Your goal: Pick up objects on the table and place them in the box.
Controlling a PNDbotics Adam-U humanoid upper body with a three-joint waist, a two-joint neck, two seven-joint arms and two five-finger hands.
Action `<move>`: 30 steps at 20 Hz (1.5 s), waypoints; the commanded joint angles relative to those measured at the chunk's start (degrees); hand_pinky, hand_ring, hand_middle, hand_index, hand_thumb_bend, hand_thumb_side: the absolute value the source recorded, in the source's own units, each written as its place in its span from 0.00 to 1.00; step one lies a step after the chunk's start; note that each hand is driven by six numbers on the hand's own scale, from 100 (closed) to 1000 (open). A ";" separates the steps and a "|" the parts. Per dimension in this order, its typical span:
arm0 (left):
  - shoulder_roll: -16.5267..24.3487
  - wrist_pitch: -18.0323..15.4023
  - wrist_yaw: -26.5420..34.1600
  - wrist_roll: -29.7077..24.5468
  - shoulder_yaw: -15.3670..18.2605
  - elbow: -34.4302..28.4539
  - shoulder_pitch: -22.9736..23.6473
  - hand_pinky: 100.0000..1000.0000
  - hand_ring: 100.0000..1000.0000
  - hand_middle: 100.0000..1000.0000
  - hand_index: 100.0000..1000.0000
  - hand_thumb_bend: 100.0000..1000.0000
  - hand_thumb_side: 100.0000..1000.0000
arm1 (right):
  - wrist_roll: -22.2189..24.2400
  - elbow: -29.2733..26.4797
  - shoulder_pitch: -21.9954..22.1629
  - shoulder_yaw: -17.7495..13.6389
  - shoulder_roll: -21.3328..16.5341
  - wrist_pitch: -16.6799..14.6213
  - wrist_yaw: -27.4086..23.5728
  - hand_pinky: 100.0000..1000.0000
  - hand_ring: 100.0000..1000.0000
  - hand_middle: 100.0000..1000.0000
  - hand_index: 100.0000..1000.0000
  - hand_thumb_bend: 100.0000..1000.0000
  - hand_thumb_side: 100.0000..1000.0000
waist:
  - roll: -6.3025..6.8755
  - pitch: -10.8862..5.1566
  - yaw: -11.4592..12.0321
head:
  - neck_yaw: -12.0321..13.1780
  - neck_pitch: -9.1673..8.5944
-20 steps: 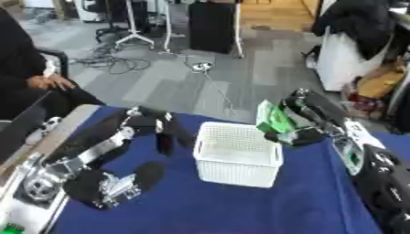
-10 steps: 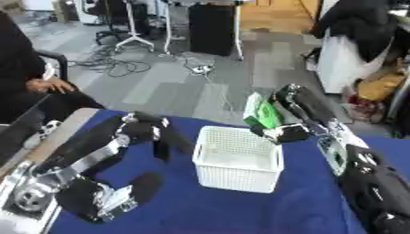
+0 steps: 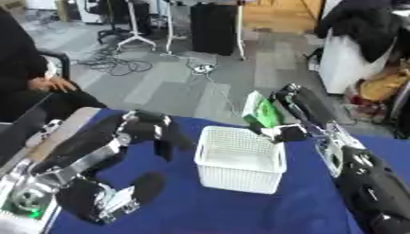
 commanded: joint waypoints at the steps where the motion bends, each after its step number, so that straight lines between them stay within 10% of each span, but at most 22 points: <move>1: 0.23 0.07 -0.15 -0.32 0.21 -1.16 -0.96 0.33 0.42 0.54 0.73 0.03 1.00 | -1.30 -0.32 -1.87 -0.10 -0.04 -0.46 0.29 0.00 0.11 0.16 0.32 0.55 0.89 | 0.11 -0.70 0.13 | -0.15 -0.69; 2: 0.22 0.08 -0.15 -0.37 0.20 -1.16 -0.98 0.33 0.42 0.54 0.73 0.03 1.00 | -1.37 -0.26 -1.89 0.01 -0.03 -0.35 0.49 0.00 0.05 0.10 0.28 0.52 0.85 | 0.09 -0.72 0.14 | -0.09 -0.68; 3: 0.21 0.10 -0.15 -0.42 0.20 -1.16 -0.98 0.33 0.42 0.54 0.73 0.03 1.00 | -1.28 -0.13 -1.88 0.12 -0.06 0.01 0.85 0.26 0.43 0.51 0.62 0.66 1.00 | 0.08 -0.74 0.15 | -0.03 -0.69; 6: 0.21 0.15 -0.21 -0.55 0.19 -1.14 -0.98 0.33 0.42 0.54 0.73 0.03 1.00 | 0.62 0.40 -1.76 0.43 0.03 2.37 3.05 0.84 0.76 0.80 0.82 0.69 1.00 | 0.06 -0.77 0.19 | 0.14 -0.67; 12: 0.30 0.21 -0.25 -0.75 0.20 -1.12 -0.85 0.33 0.42 0.54 0.73 0.03 1.00 | 0.80 -0.38 -1.84 -0.04 0.12 2.63 2.86 0.92 0.82 0.82 0.82 0.70 1.00 | 0.07 -0.80 0.13 | 0.47 -0.50; 21: 0.54 0.30 -0.41 -0.92 0.25 -1.04 -0.60 0.33 0.42 0.54 0.73 0.03 1.00 | -1.36 -0.15 -1.36 0.54 -1.78 1.13 0.63 0.82 0.73 0.75 0.77 0.69 1.00 | -0.02 -1.07 0.00 | 0.59 -0.59; 25: 1.09 0.40 -0.75 -0.80 0.52 -0.84 -0.02 0.33 0.42 0.54 0.73 0.03 1.00 | -1.94 -1.13 0.35 2.21 -2.60 -2.27 -5.34 0.41 0.48 0.59 0.76 0.61 1.00 | -0.16 -1.50 -0.37 | 0.39 -1.93; 28: 2.09 0.50 -1.17 -0.46 0.95 -0.56 0.75 0.33 0.42 0.54 0.73 0.03 1.00 | 1.50 -5.32 5.91 6.44 -4.19 -6.85 -19.89 0.00 0.18 0.33 0.62 0.45 1.00 | -0.36 -2.05 -1.45 | -0.74 -5.37; 30: 2.92 0.52 -1.38 -0.17 1.22 -0.39 1.31 0.33 0.42 0.54 0.73 0.03 1.00 | 8.42 -13.54 13.39 9.86 -4.04 -8.28 -33.06 0.00 0.07 0.23 0.54 0.41 1.00 | -0.26 -2.24 -2.47 | -1.98 -8.73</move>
